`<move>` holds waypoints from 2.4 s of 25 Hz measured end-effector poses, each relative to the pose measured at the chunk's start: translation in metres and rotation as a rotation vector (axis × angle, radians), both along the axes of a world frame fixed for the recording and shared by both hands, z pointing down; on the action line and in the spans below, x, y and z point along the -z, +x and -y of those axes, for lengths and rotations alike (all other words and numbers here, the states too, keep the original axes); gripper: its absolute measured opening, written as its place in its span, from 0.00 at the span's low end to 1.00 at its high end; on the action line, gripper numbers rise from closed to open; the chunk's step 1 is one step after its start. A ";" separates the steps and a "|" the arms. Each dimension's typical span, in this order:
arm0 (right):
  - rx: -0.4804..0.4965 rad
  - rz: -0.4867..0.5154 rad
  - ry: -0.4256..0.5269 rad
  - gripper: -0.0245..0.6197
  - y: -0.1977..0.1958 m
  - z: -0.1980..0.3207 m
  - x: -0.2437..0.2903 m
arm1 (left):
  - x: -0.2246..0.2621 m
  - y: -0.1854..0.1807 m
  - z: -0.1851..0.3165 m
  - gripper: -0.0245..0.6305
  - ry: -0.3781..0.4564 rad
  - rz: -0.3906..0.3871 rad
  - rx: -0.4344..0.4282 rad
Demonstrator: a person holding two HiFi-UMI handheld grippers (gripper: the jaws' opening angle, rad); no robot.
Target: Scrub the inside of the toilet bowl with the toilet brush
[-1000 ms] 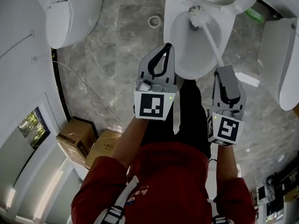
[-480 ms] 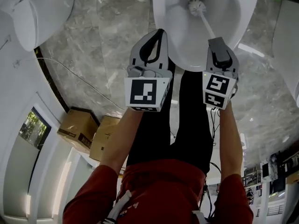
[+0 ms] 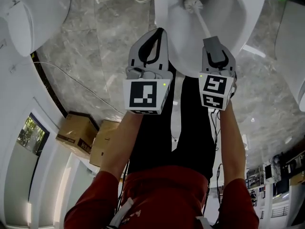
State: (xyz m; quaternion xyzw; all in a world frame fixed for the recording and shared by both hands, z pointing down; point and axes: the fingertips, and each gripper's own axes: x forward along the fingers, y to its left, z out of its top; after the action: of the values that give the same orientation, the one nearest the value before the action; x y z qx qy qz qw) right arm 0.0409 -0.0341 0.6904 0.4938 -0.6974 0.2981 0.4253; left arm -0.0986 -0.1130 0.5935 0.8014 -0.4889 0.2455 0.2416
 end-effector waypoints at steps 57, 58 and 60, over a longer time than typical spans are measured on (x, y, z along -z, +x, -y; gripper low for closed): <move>-0.140 0.072 -0.088 0.27 0.014 0.003 -0.012 | -0.004 0.034 -0.023 0.04 -0.036 -0.020 -0.046; -0.128 0.078 -0.065 0.27 0.013 0.012 -0.010 | -0.005 0.035 -0.023 0.04 -0.040 -0.018 -0.053; -0.122 0.078 -0.020 0.26 0.017 0.032 -0.007 | -0.005 0.036 -0.021 0.04 -0.021 -0.016 -0.059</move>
State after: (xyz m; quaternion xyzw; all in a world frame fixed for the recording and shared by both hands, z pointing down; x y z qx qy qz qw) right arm 0.0574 -0.0657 0.6974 0.5190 -0.6792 0.3495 0.3837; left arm -0.0625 -0.0924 0.5986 0.8149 -0.4604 0.2514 0.2465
